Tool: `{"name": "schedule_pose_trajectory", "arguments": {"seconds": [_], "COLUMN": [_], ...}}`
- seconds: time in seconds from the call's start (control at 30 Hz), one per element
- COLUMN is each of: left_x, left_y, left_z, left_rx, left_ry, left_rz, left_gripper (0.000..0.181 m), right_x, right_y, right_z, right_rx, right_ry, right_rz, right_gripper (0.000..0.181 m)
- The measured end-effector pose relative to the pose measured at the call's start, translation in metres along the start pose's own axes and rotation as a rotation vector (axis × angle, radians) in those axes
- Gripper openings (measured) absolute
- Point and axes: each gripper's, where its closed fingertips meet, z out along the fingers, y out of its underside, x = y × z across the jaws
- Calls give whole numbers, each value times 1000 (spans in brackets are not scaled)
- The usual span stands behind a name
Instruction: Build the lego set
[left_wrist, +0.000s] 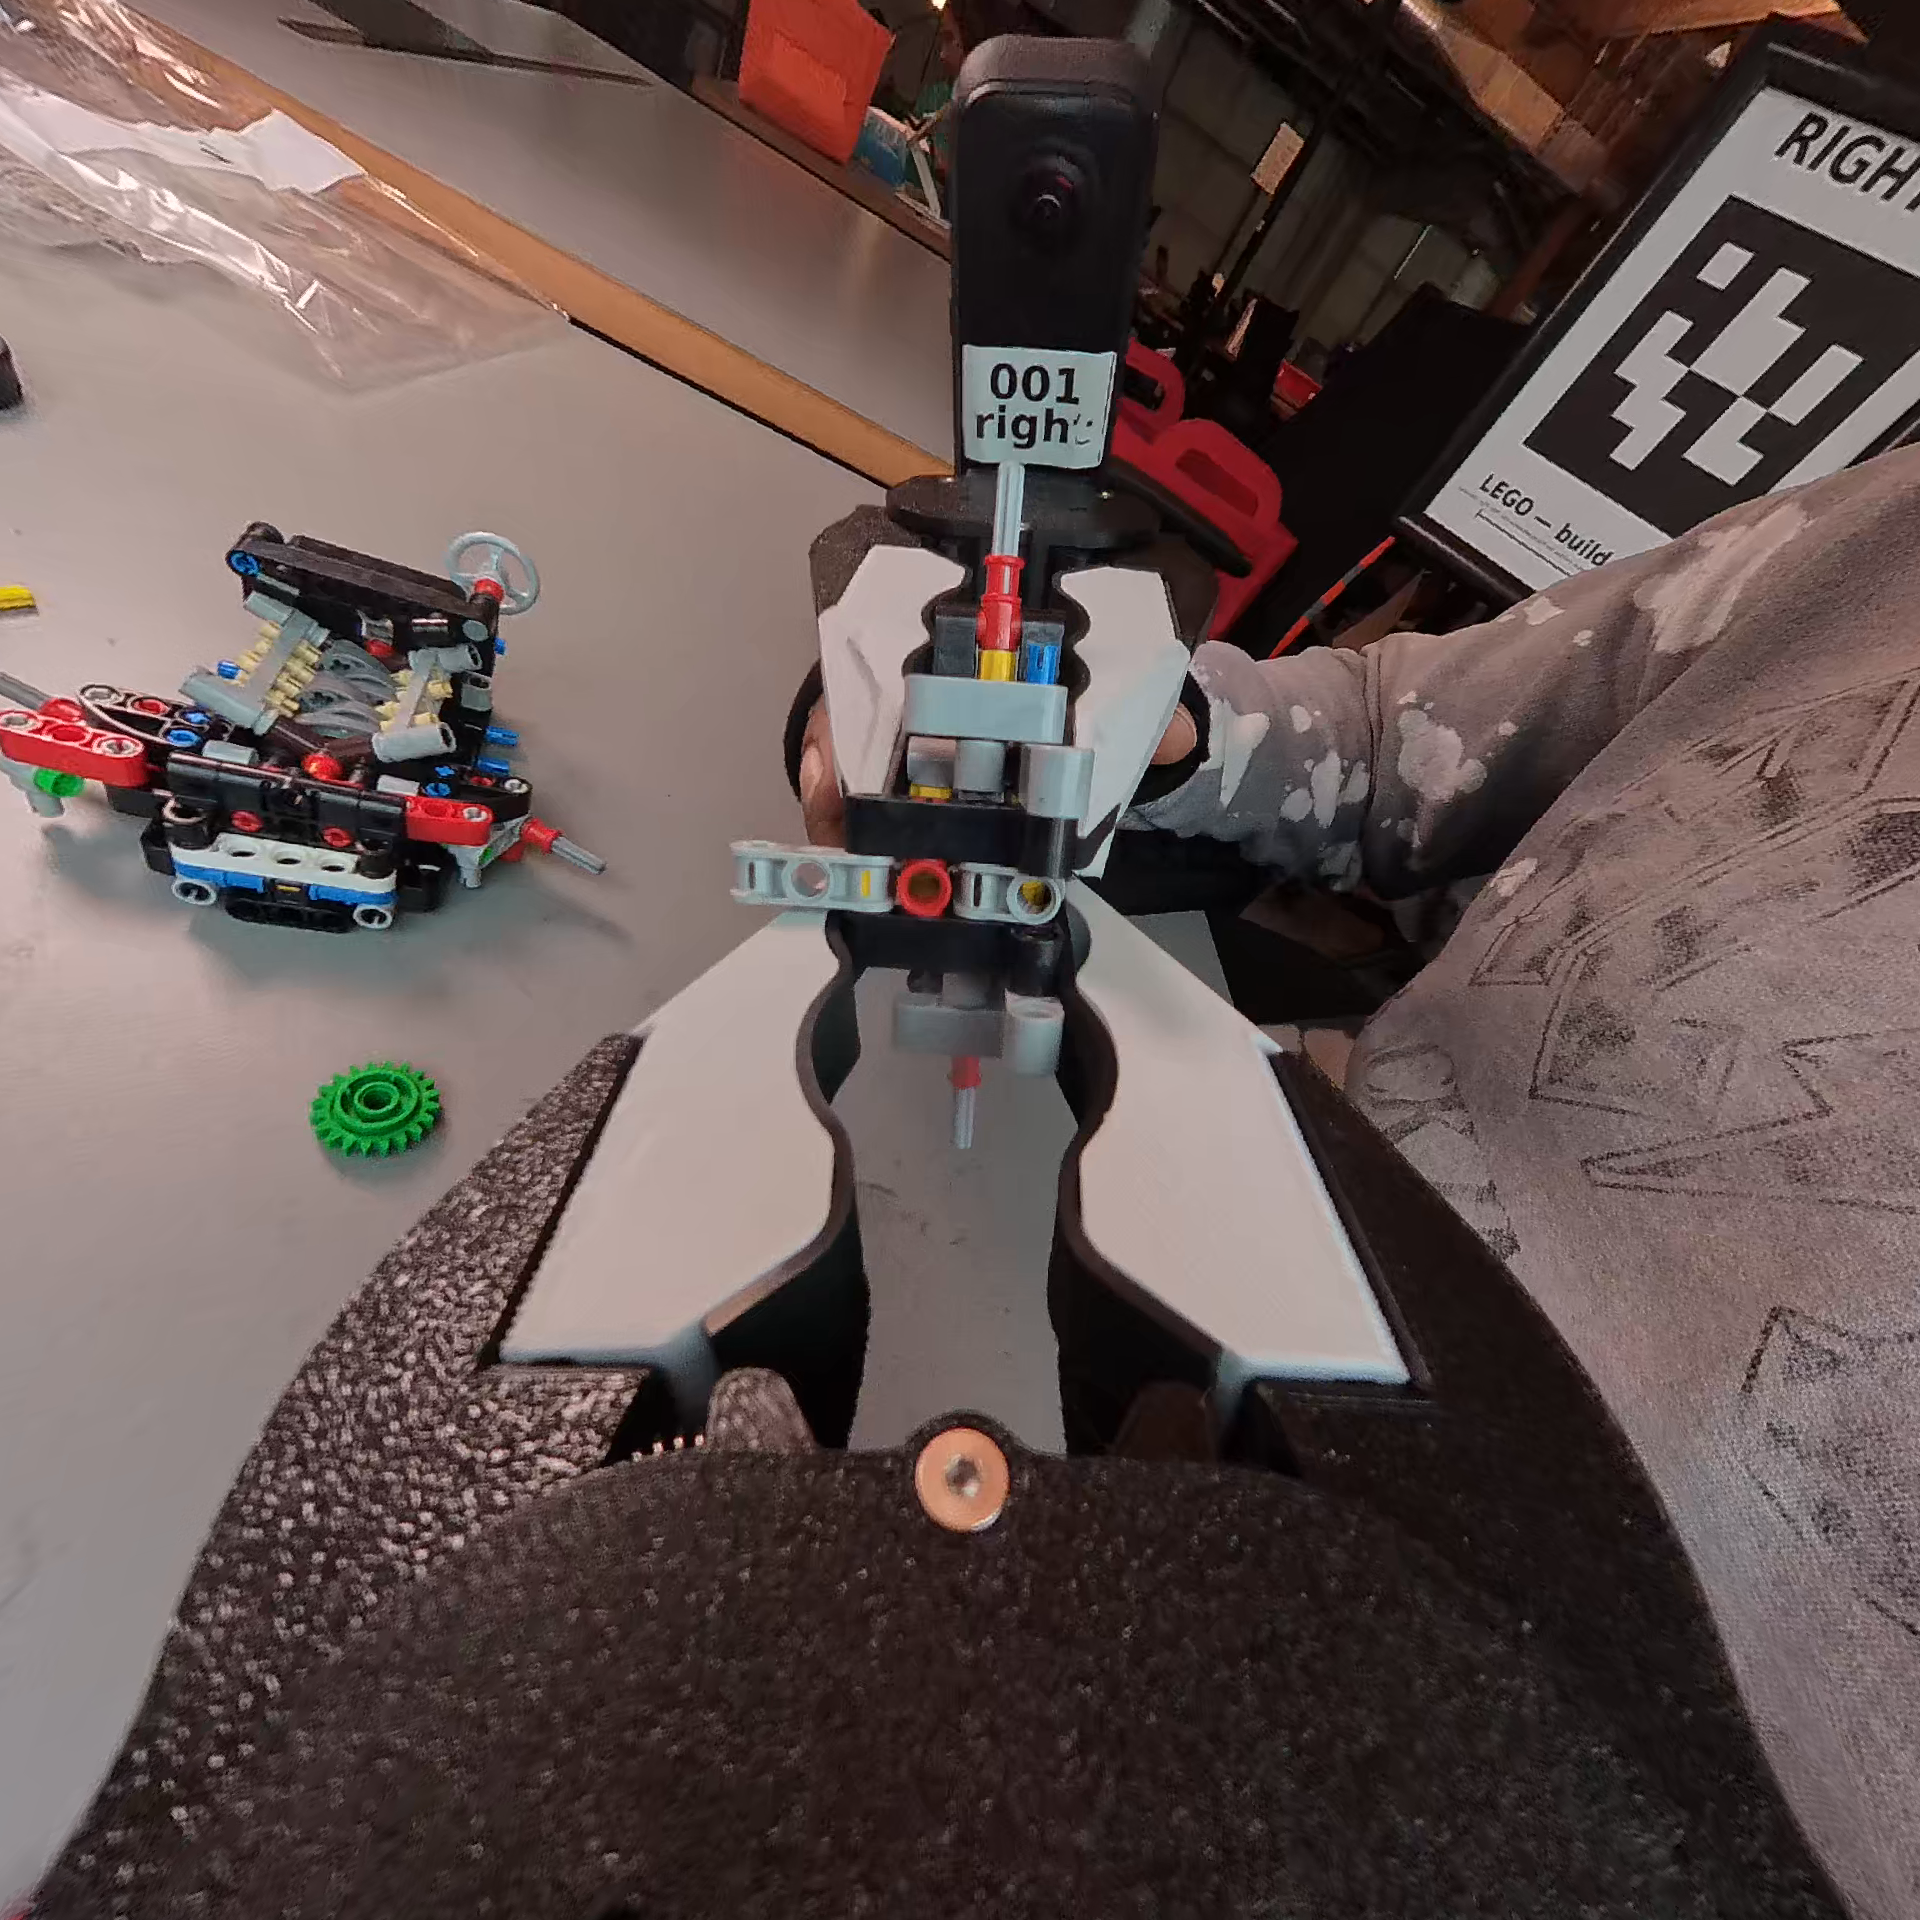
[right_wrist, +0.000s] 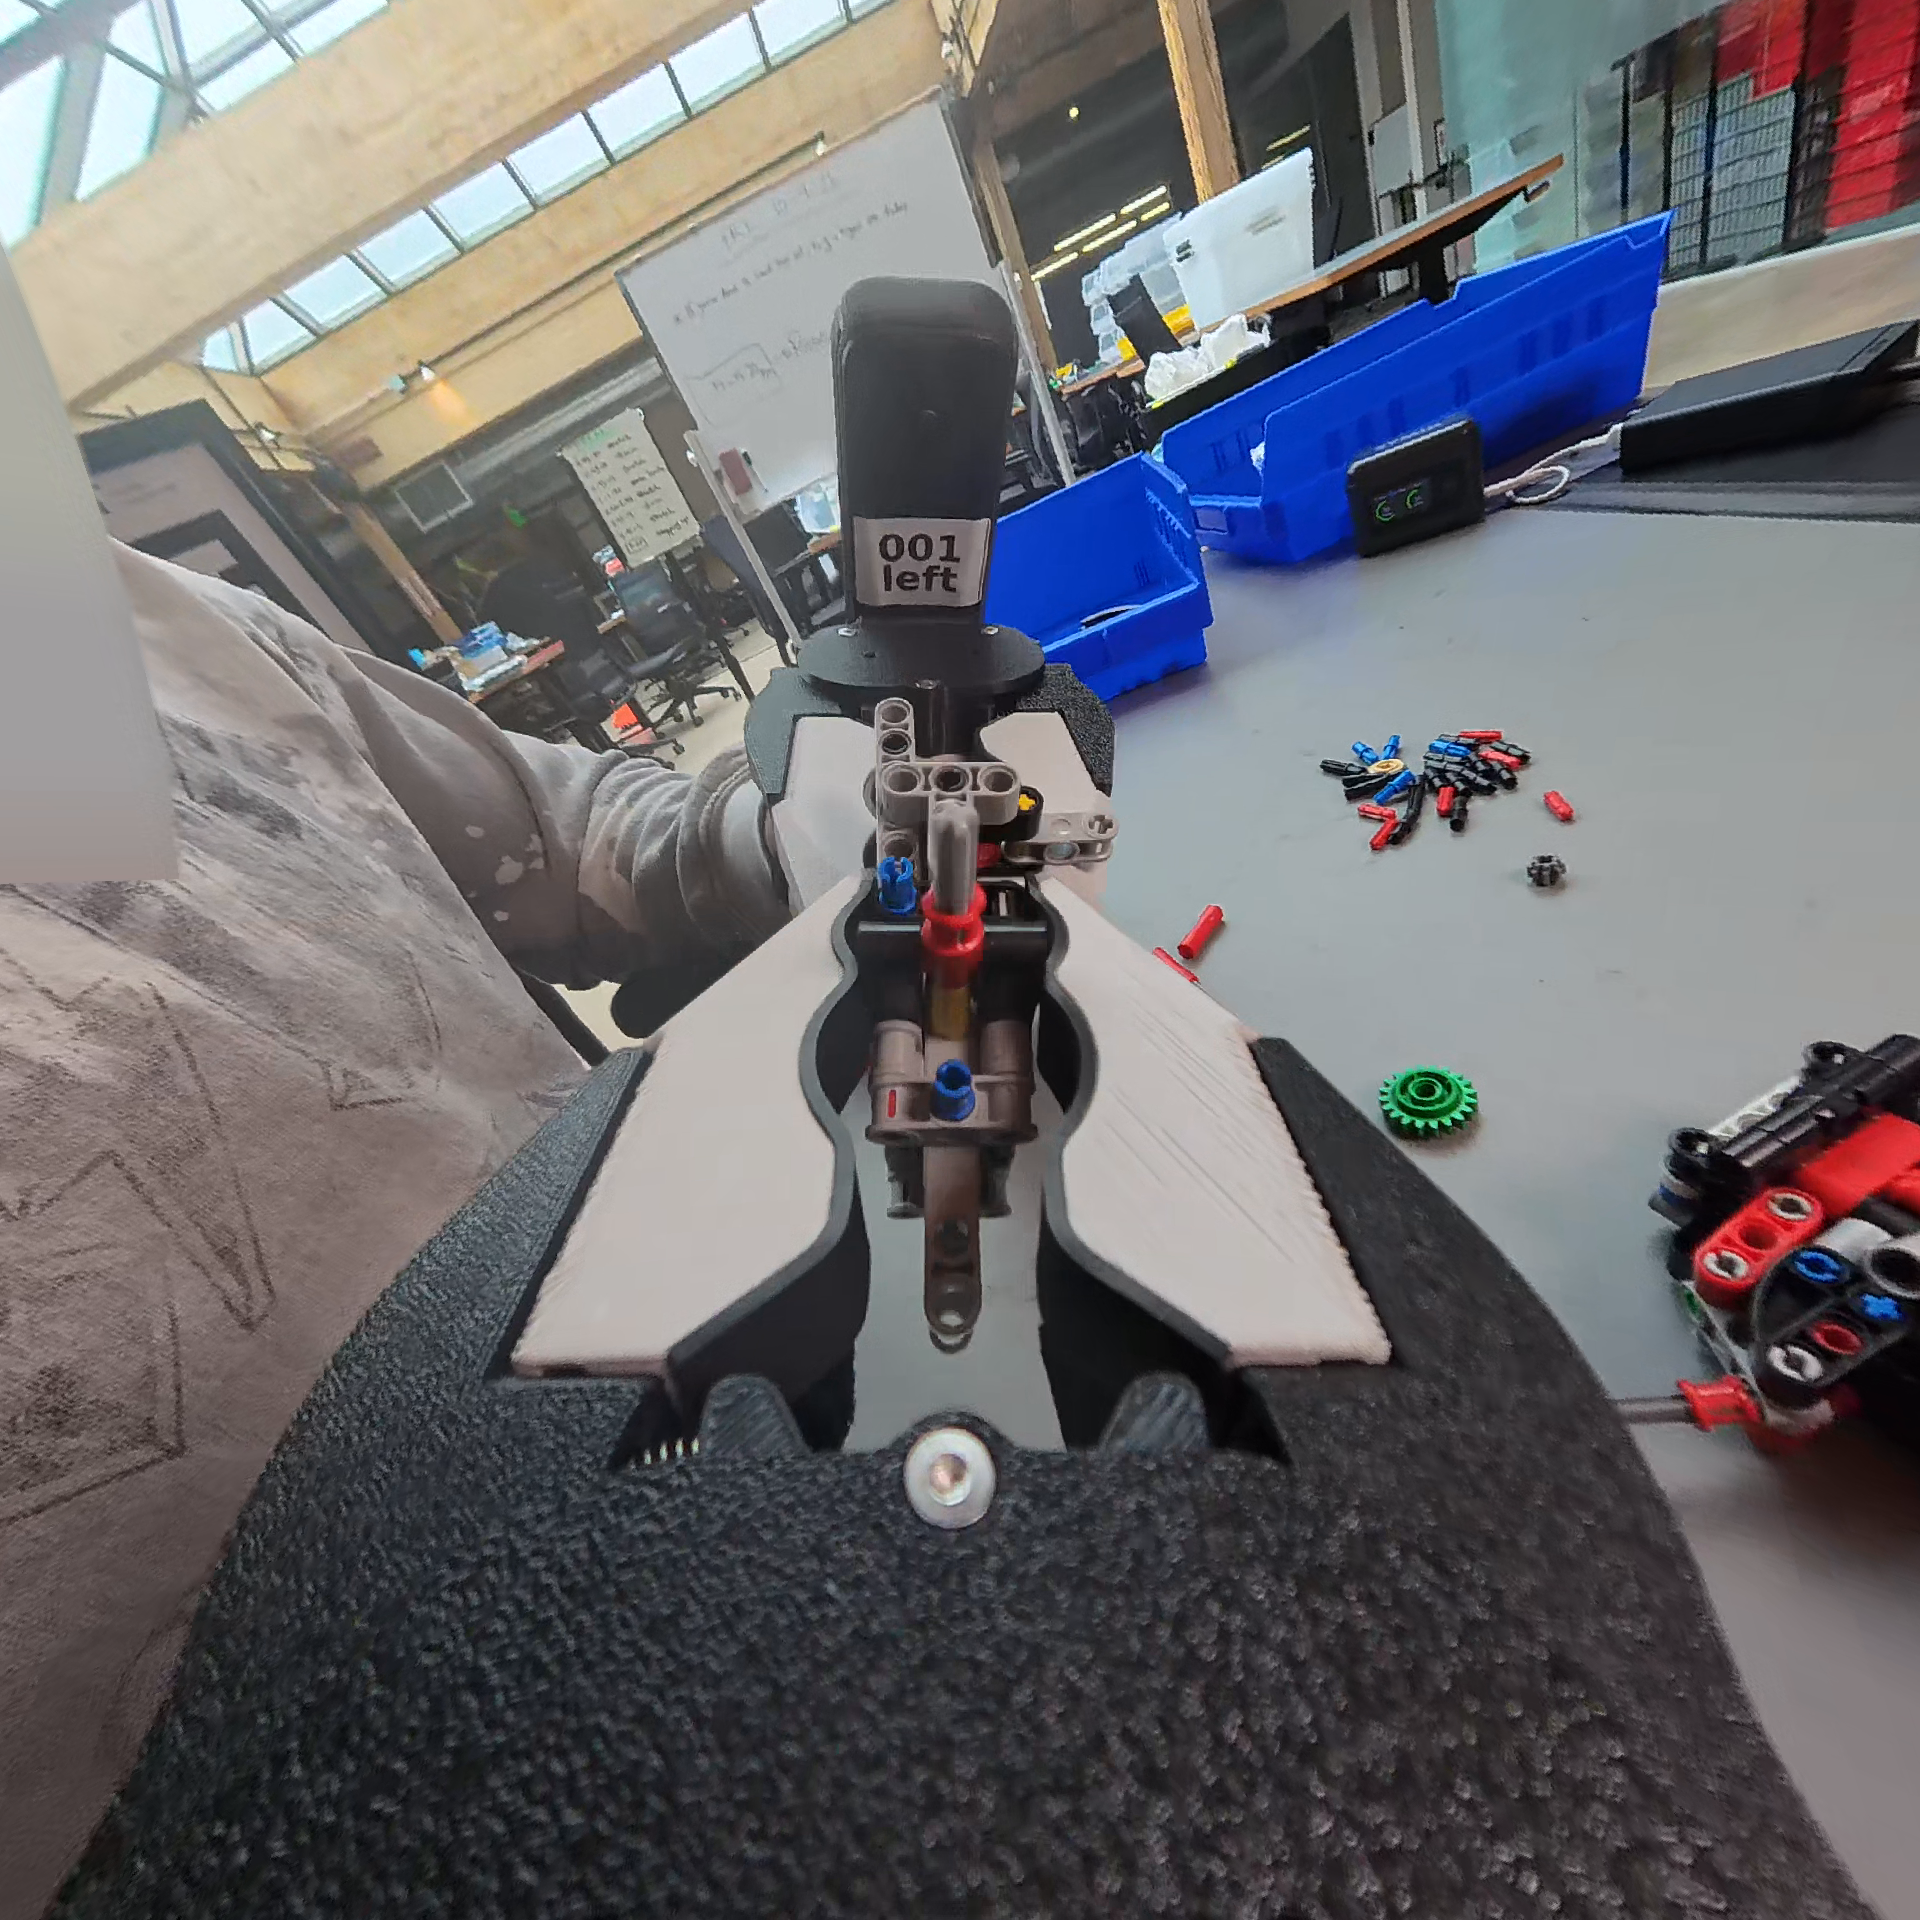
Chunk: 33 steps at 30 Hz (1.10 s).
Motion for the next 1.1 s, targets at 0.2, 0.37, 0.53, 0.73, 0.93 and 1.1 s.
{"name": "schedule_pose_trajectory", "arguments": {"seconds": [0.2,0.37,0.53,0.73,0.93,1.1], "left_x": [-12,-21,-22,-21,-18,-20], "left_y": [10,23,29,32,29,25], "left_z": [-18,-18,-17,-23,-25,-27], "left_rx": [-110,-234,-279,-292,-302,-305], "left_ry": [-16,-89,-139,-150,-163,-197], "left_rz": [-46,35,110,160,251,292], "left_gripper": [32,32,32,32,31,32], "right_x": [14,0,5,5,1,1], "right_y": [-21,-8,21,29,30,20], "right_z": [-39,-36,-16,-9,-10,-10], "right_rx": [-93,-389,-585,-604,-591,-506], "right_ry": [70,24,-30,-54,-72,-56], "right_rz": [-218,-459,-520,-511,-537,-539], "right_gripper": [32,20,13,5,3,2]}}
